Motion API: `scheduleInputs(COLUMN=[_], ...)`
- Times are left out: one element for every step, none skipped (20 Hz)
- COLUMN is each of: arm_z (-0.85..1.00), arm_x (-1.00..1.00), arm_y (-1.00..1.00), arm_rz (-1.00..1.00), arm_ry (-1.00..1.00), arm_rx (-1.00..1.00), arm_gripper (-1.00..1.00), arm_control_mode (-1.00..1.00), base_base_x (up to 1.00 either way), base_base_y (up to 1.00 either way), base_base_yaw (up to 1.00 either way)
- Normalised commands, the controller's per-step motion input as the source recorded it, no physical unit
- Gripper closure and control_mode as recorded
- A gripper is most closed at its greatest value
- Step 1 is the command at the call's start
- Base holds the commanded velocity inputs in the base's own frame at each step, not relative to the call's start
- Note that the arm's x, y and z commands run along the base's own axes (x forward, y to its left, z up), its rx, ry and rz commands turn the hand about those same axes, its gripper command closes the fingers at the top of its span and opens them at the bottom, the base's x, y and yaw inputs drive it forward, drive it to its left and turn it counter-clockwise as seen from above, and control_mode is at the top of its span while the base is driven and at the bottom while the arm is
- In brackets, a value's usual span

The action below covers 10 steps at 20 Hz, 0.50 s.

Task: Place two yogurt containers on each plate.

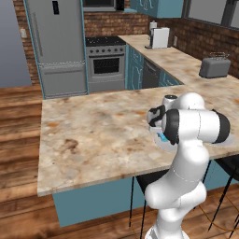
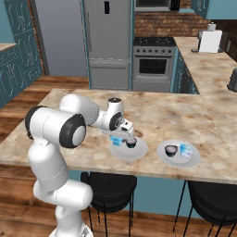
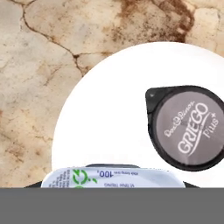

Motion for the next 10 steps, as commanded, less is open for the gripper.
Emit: scheduleInputs(arm_z=[0.0, 0.0, 0.0, 0.06, 0.28, 0.32, 0.4, 0.48, 0.43, 0.33], arm_x=[0.0, 0.0, 0.0, 0.0, 0.0, 0.0, 0.0, 0.0, -0.01, -0.01], arm_y=[0.0, 0.0, 0.0, 0.0, 0.0, 0.0, 0.0, 0.0, 0.0, 0.0], arm_rz=[0.0, 0.0, 0.0, 0.0, 0.0, 0.0, 0.0, 0.0, 0.0, 0.0], arm_ry=[0.0, 0.0, 0.0, -0.02, -0.04, -0.03, -0.04, -0.08, -0.07, -0.05], arm_rx=[0.0, 0.0, 0.0, 0.0, 0.0, 0.0, 0.0, 0.0, 0.0, 0.0], arm_gripper=[-1.0, -1.0, -1.0, -1.0, -1.0, -1.0, -1.0, -1.0, -1.0, -1.0], arm_control_mode=[-1.0, -1.0, -1.0, -1.0, -1.0, -1.0, -1.0, -1.0, -1.0, -1.0], base_base_x=[0.0, 0.0, 0.0, 0.0, 0.0, 0.0, 0.0, 0.0, 0.0, 0.0], base_base_y=[0.0, 0.0, 0.0, 0.0, 0.0, 0.0, 0.0, 0.0, 0.0, 0.0], base_base_yaw=[0.0, 0.0, 0.0, 0.0, 0.0, 0.0, 0.0, 0.0, 0.0, 0.0])
